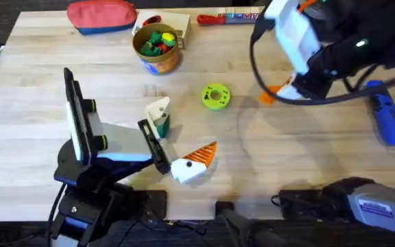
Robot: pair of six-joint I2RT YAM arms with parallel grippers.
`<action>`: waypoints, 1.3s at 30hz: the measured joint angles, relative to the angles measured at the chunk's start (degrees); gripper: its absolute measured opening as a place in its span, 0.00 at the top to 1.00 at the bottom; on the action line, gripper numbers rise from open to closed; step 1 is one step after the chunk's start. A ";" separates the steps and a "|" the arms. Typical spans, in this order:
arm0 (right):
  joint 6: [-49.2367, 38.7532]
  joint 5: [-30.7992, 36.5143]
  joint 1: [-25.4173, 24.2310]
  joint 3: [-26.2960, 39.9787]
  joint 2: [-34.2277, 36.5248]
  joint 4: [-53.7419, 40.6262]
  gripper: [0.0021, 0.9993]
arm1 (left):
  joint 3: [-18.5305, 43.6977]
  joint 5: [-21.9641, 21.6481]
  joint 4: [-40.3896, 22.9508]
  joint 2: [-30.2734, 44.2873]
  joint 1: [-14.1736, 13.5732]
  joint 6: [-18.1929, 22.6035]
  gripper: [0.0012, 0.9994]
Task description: Pick up the gripper from the table and insert it into the empty holder that is missing its gripper. Then pick up a screw, insert it into the mounting hole, and use the screwdriver to tighten it. Finally, clean up the table by picking up the vegetable and placing it into the bucket.
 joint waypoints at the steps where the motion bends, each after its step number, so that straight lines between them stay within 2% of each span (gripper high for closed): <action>1: 1.26 -0.01 -0.02 1.13 -1.64 0.07 1.00 | 0.00 0.00 0.00 0.00 0.00 0.00 0.01; 5: 6.83 -0.91 -0.81 3.36 -8.99 0.38 1.00 | 0.00 0.00 0.00 0.00 0.00 0.00 0.01; 9: 11.64 -5.97 -6.08 3.19 -14.39 0.05 1.00 | 0.00 0.00 0.00 0.00 0.00 0.00 0.01; 14: 19.60 -23.89 -15.21 -3.33 -17.53 4.77 1.00 | 0.00 0.00 -0.01 0.00 0.00 0.01 0.01; 18: 32.00 -37.38 -17.24 -10.77 -16.11 9.16 1.00 | 0.00 0.00 0.00 -0.01 0.00 0.00 0.01; 22: 43.46 -46.70 -15.34 -14.40 -11.99 10.85 1.00 | 0.00 0.00 0.00 0.00 0.00 0.00 0.01; 26: 50.28 -54.08 -10.25 -14.81 -6.89 13.42 1.00 | 0.00 0.00 0.00 0.00 0.00 0.00 0.01; 33: 62.27 -66.49 -0.90 -14.81 5.23 27.24 1.00 | 0.00 0.00 0.00 0.00 0.00 -2.21 0.01; 39: 68.97 -72.18 2.54 -14.84 10.40 32.66 1.00 | 0.00 0.02 0.00 0.00 0.00 -4.92 0.01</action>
